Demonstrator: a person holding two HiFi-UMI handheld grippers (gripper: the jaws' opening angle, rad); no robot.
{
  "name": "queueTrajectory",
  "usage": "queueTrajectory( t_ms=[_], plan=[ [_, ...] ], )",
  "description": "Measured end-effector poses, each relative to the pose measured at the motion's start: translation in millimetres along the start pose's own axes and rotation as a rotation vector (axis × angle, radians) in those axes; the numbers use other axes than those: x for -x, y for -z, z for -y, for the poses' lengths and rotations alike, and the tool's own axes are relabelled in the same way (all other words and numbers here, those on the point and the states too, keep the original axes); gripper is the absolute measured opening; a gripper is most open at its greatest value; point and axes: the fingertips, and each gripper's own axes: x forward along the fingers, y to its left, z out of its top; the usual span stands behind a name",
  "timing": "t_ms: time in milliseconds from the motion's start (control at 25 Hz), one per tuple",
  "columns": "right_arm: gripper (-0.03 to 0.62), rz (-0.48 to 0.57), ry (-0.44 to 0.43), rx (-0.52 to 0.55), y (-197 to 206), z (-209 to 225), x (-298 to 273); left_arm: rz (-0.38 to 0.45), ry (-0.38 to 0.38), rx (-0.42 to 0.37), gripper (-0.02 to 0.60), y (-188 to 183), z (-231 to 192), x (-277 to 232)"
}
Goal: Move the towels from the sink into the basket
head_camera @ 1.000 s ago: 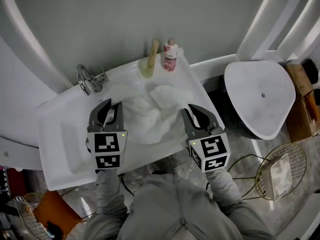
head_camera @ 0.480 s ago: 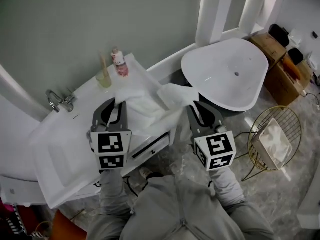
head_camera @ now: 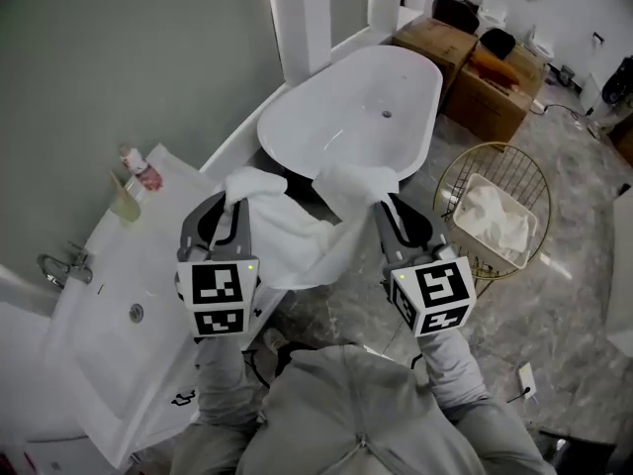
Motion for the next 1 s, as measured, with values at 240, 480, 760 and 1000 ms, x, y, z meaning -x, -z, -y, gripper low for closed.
queueTrajectory(
  t_ms=[240,480,760,1000],
  plan=[
    [0.057,-0.022,0.208,-0.02,11.1,79.1,54.5,0.065,0.19,-0.048,0.117,-43.0,83.5,-48.7],
    [0.057,-0.06,0.432,-0.065,29.0,147.8,118.4,0.133,0.399,-0.109,0.117,-85.7,178.0,-87.6],
    [0.057,-0.119,0.645,-0.103,53.4,214.0,172.4,0.178,0.622,-0.147,0.117,-117.3,284.8,-132.0],
    [0.057,-0.154,0.805,-0.129,69.5,271.8,202.2,0.213,0.774,-0.165,0.117,-141.1,358.8,-169.6]
  ],
)
